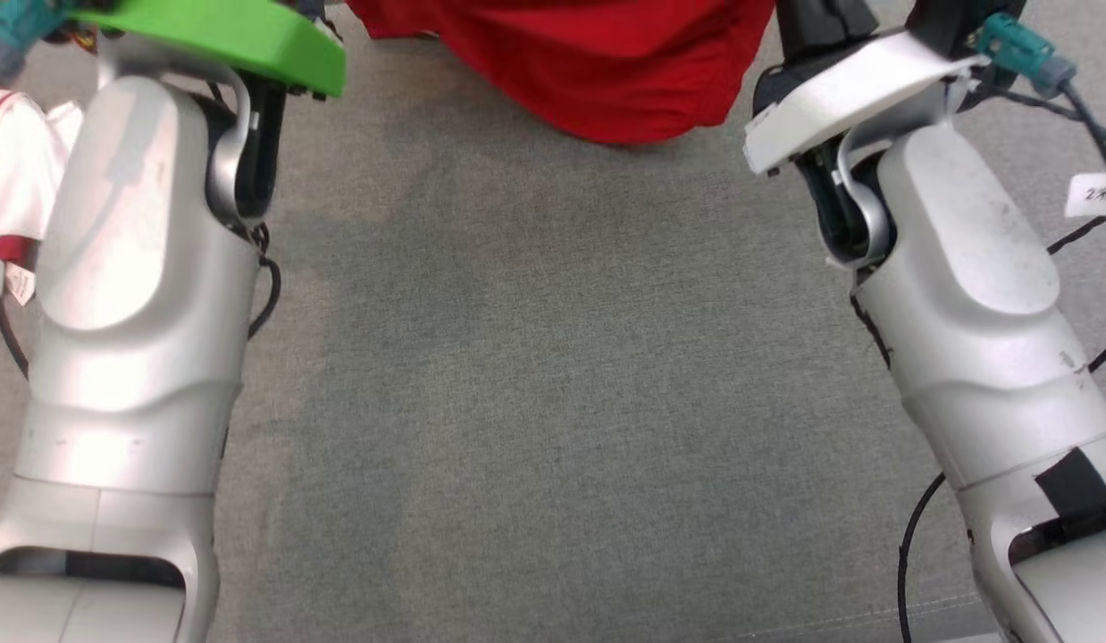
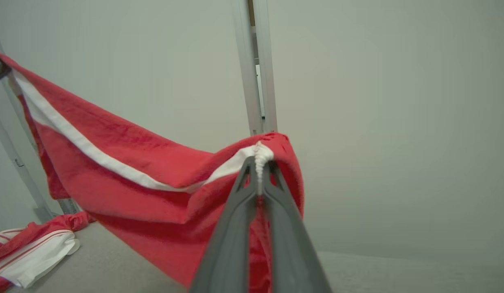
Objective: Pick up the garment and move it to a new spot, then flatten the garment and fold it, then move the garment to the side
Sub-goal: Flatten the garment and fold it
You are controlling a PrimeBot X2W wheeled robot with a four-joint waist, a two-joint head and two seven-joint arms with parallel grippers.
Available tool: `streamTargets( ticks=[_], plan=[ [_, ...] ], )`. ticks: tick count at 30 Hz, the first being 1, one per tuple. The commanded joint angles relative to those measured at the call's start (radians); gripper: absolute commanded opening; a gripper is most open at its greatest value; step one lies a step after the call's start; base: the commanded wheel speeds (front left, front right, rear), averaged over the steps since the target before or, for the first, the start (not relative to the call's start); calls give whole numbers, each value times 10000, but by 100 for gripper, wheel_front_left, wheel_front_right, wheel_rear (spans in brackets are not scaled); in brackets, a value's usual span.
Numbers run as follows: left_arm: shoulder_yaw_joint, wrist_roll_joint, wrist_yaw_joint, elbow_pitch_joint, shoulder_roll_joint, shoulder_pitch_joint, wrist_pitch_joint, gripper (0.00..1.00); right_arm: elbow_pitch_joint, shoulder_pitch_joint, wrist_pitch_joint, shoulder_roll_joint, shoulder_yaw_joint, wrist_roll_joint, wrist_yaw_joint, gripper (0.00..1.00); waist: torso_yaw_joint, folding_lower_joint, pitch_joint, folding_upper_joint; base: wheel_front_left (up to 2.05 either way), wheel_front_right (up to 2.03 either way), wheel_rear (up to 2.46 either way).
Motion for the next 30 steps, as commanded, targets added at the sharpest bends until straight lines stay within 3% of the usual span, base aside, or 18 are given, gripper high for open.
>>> streamTargets(
  ticks=[1,7,16,24,30],
  plan=[
    [-52,-111,-49,105,24,550,-65,0,214,344,-79,9,188,121,4,0,250,0,588,0,0,0,0],
    [266,-459,-69,-1209,108,2503,-84,0,-1060,1862,-86,-110,237,535,4,0,251,0,567,0,0,0,0],
    [809,-546,-74,-4206,108,5928,-88,0,-3879,5102,-86,-606,313,808,4,0,317,0,-480,0,0,0,0],
    [736,-364,-71,-6281,-83,8799,-89,0,-5546,7772,-89,-1113,165,976,4,0,542,0,-1808,0,0,0,0],
    [494,-235,23,-7500,105,10544,49,0,-6855,9780,-88,-1420,-147,1174,4,0,621,0,-2401,0,0,0,0]
  ],
)
